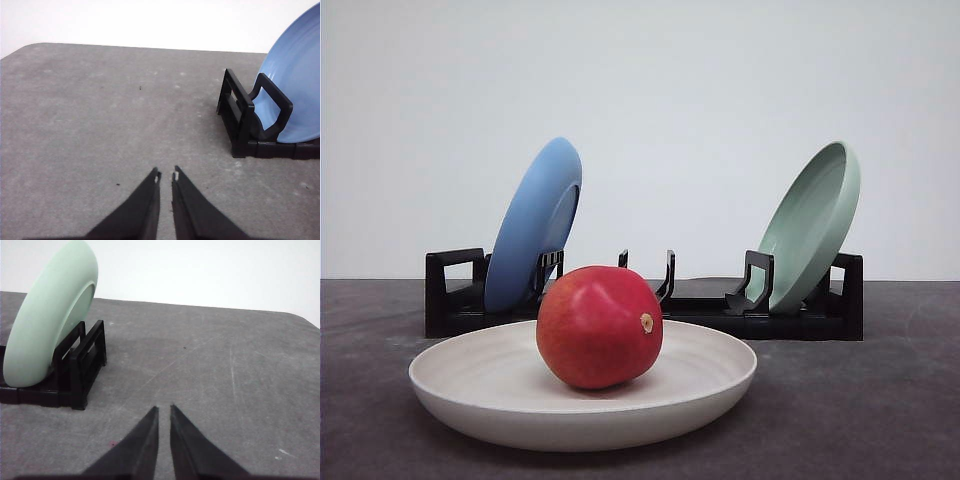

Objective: Place pomegranate in white plate

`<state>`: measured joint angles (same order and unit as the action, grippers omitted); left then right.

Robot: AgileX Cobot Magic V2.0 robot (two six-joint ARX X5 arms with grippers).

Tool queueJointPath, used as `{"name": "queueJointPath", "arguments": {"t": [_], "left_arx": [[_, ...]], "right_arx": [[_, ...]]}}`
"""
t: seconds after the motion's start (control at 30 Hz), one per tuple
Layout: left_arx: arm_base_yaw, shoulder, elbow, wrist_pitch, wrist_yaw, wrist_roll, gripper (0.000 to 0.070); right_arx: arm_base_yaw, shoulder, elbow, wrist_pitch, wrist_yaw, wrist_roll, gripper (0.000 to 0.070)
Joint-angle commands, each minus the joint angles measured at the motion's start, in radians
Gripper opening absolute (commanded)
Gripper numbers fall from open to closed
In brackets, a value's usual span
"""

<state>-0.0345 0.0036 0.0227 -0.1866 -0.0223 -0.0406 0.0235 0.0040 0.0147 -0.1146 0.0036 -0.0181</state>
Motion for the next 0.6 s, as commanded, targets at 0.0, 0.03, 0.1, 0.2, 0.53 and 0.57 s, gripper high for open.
{"name": "queueJointPath", "arguments": {"t": [0.0,0.03,0.1,0.2,0.53,0.57], "left_arx": [[0.002,0.0,-0.011,-0.001,-0.002,0.013,0.0026],[0.002,0.0,-0.011,-0.001,-0.002,0.013,0.0027],[0.002,0.0,-0.011,-0.001,-0.002,0.013,0.0027],[0.002,0.0,-0.011,-0.001,-0.002,0.013,0.0027],[0.002,0.0,-0.011,-0.001,-0.002,0.013,0.0027],[0.002,0.0,-0.011,-0.001,-0.002,0.013,0.0027]], "right_arx": [[-0.002,0.0,-0.003,0.01,0.0,0.014,0.0038],[-0.002,0.0,-0.003,0.01,0.0,0.014,0.0038],[-0.002,0.0,-0.003,0.01,0.0,0.014,0.0038],[-0.002,0.0,-0.003,0.01,0.0,0.014,0.0038],[-0.002,0.0,-0.003,0.01,0.0,0.014,0.0038],[-0.002,0.0,-0.003,0.01,0.0,0.014,0.0038]]}}
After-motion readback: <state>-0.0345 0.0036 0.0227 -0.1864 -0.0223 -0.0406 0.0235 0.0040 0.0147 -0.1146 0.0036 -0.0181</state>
